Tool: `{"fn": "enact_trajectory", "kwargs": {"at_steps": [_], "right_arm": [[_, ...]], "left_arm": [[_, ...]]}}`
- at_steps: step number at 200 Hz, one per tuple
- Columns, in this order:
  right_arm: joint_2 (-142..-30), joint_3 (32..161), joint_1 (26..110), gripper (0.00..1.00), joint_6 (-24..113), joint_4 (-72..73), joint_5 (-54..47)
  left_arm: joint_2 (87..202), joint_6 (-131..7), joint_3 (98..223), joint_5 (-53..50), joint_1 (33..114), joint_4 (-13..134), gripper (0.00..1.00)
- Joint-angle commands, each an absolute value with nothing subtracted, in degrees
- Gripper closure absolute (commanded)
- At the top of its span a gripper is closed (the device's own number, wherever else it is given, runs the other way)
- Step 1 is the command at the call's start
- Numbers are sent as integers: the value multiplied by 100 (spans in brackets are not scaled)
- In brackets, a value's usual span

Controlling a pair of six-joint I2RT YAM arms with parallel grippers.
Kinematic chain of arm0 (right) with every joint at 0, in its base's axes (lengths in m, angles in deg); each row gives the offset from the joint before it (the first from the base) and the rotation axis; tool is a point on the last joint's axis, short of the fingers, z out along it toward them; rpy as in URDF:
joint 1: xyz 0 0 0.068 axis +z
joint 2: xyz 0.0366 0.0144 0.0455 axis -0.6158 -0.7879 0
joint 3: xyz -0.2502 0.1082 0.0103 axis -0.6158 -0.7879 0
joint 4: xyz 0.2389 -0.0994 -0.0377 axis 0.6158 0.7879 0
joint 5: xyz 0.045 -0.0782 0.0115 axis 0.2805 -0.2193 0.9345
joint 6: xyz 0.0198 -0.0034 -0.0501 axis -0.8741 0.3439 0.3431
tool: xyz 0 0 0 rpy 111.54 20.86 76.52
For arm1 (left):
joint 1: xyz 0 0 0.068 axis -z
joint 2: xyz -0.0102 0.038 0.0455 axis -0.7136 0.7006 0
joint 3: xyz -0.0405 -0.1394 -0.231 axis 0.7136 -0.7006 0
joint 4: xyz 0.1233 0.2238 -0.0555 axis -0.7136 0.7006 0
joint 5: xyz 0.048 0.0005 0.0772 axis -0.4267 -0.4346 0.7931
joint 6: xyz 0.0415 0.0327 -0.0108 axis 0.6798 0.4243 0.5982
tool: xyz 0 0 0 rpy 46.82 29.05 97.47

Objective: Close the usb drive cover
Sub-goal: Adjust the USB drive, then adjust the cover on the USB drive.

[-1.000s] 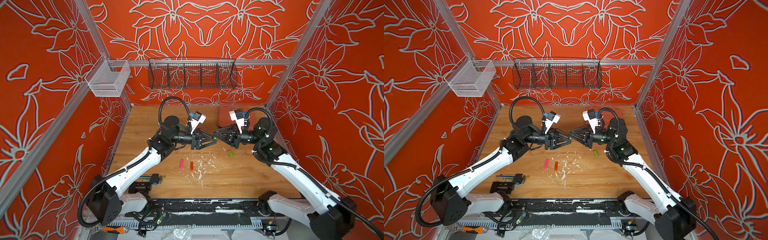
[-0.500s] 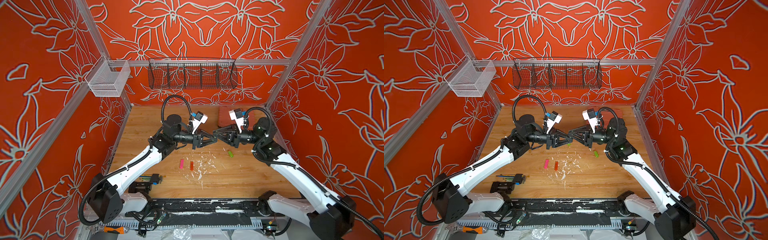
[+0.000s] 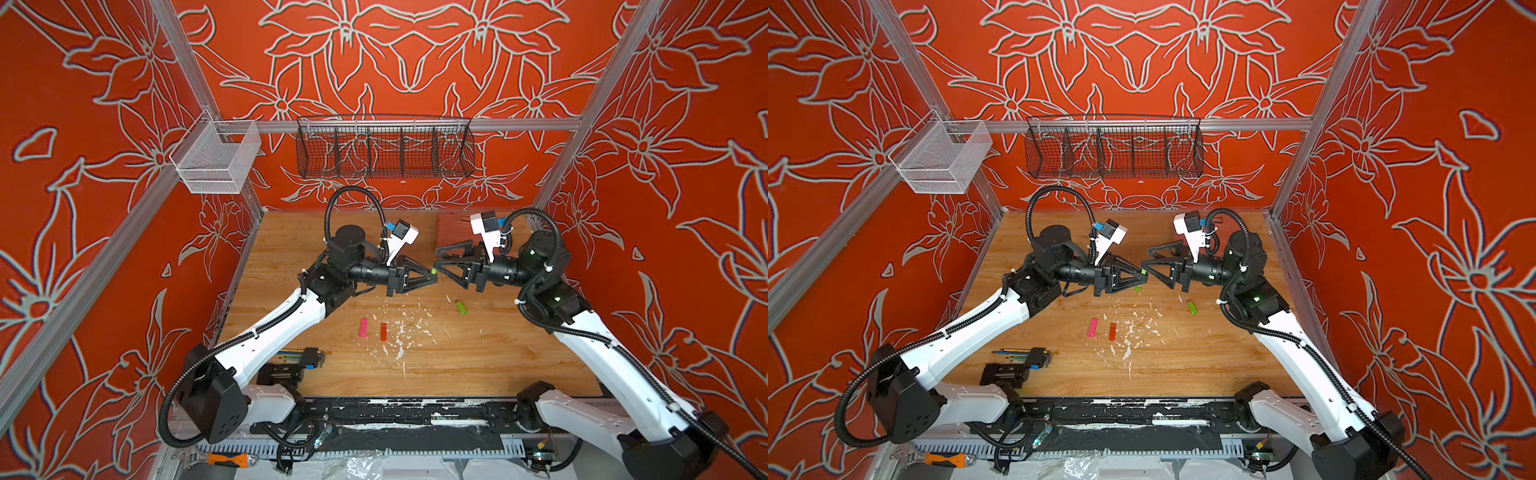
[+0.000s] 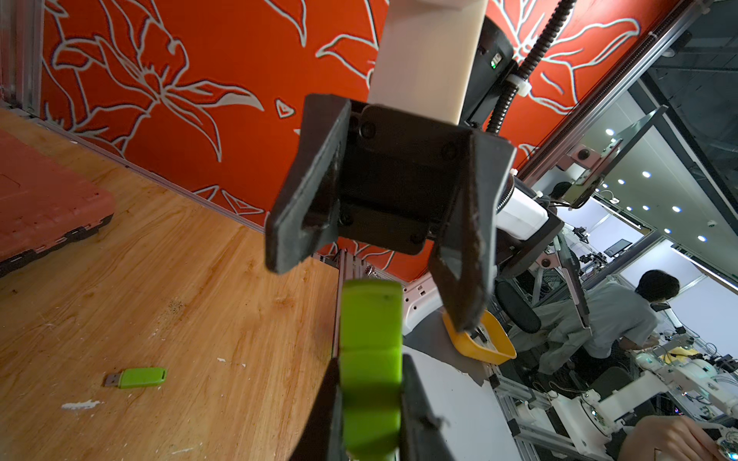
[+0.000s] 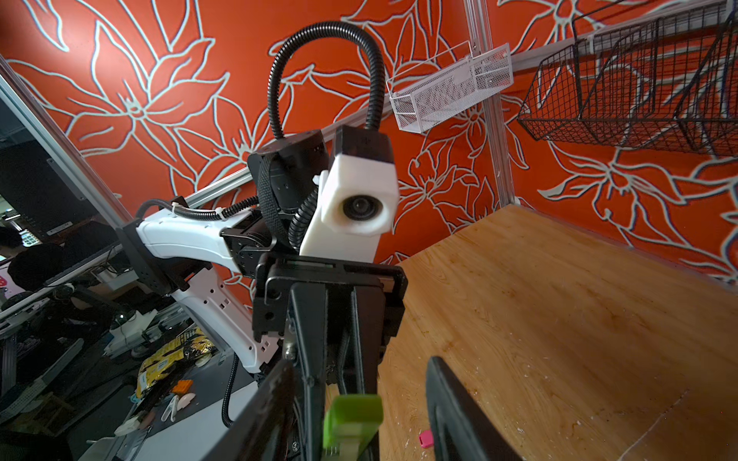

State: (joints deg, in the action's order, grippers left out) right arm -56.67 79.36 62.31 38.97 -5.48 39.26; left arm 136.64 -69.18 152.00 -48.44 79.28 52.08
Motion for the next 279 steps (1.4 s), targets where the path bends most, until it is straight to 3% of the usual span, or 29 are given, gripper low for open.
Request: {"fn": "enact_trajectory", "kwargs": {"at_steps": [1,89,110,235,279], "right_arm": [[-5745,8185,6202,45,4023,-499,4101],[-5823,8213,6201,57,4160,-333,4115],[-5801,8200,6201,66,4222,-272,4050],[-5885,8097,6261,95,4497,669,3465],[-6135,7778,6262,100,4119,1240,3217]], "left_arm": [[13684,-6848,15237,-4964,7945,5192,97],[13731,-6877,15245,-4961,7945,5152,97],[13750,-6877,15276,-4957,7945,5143,97],[14126,-6885,15844,-4959,7936,5026,99],[14369,-6528,16479,-4943,7747,4984,100]]}}
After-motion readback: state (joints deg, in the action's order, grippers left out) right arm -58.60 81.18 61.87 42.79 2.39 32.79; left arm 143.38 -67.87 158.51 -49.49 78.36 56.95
